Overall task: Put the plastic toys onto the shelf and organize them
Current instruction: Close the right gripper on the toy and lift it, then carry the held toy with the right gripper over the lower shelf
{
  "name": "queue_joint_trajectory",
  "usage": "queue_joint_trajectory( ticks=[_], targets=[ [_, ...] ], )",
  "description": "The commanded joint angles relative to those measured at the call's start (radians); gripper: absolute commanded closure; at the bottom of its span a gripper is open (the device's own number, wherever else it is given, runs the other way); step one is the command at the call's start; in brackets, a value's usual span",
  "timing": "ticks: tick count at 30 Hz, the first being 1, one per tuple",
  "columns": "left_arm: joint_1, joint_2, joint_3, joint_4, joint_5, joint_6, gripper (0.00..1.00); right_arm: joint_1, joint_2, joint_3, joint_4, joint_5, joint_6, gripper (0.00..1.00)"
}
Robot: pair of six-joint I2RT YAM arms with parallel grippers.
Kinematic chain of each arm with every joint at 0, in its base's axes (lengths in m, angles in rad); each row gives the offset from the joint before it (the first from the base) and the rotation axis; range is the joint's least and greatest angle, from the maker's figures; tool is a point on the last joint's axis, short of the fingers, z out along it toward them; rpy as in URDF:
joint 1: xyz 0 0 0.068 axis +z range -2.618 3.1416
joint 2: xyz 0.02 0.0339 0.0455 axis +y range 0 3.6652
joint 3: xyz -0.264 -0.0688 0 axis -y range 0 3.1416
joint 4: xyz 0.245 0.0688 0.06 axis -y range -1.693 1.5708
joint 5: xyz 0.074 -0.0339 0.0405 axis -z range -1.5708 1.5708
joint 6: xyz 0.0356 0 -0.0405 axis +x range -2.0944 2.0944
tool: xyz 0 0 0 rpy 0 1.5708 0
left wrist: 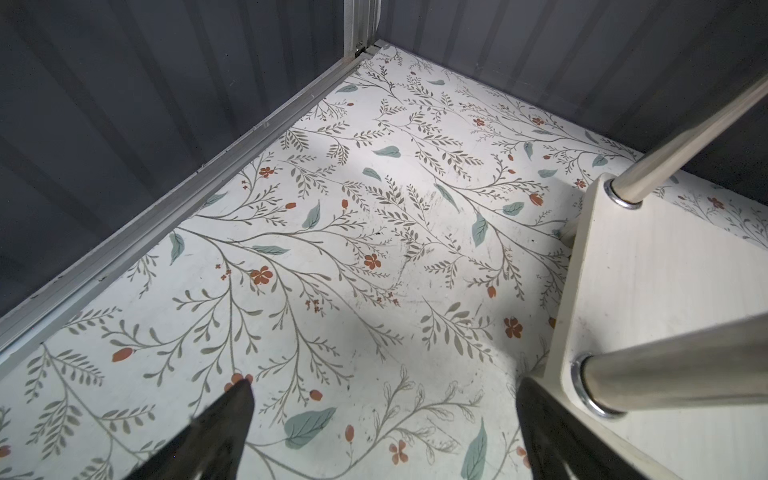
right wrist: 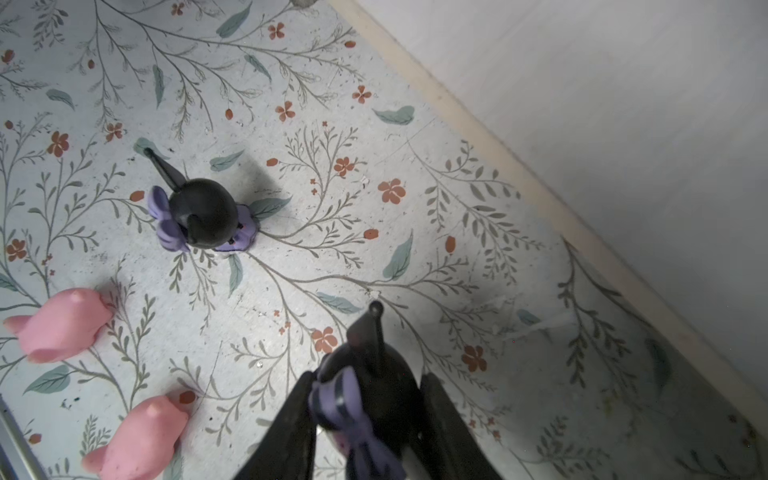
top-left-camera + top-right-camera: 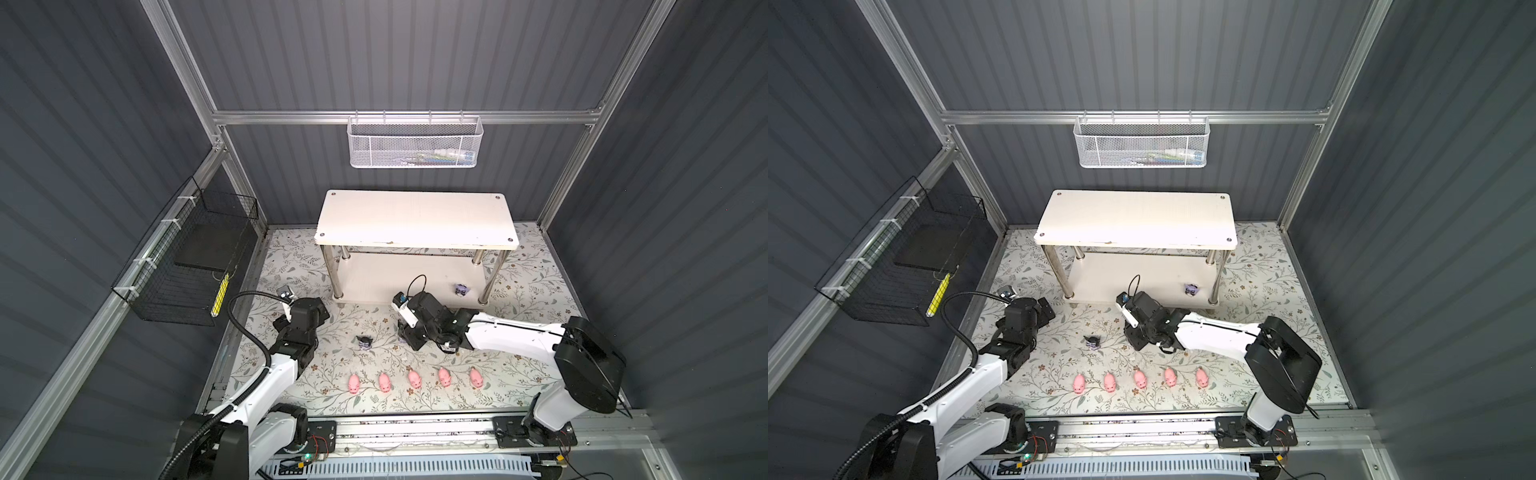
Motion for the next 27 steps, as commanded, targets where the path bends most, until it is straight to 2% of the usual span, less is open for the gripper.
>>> queue_joint_trajectory(
  ticks=[1,12,21,27],
  targets=[
    [0.003,-0.013,-0.007,0.007,-0.01,-0.008,0.02,-0.018,-0.051,-0.017,-0.01,0.024,-0.075,0.68],
    [0.003,-0.003,0.0,0.009,-0.009,-0.003,0.02,-0.096,-0.156,-0.053,0.09,0.094,-0.292,0.68],
    [0.003,-0.009,-0.005,0.008,-0.013,-0.005,0.02,-0.186,-0.131,-0.032,0.205,0.119,-0.404,0.69],
    [0.004,-0.006,-0.001,0.006,-0.013,-0.005,0.02,-0.198,-0.066,0.007,0.235,0.136,-0.454,0.69]
  ],
)
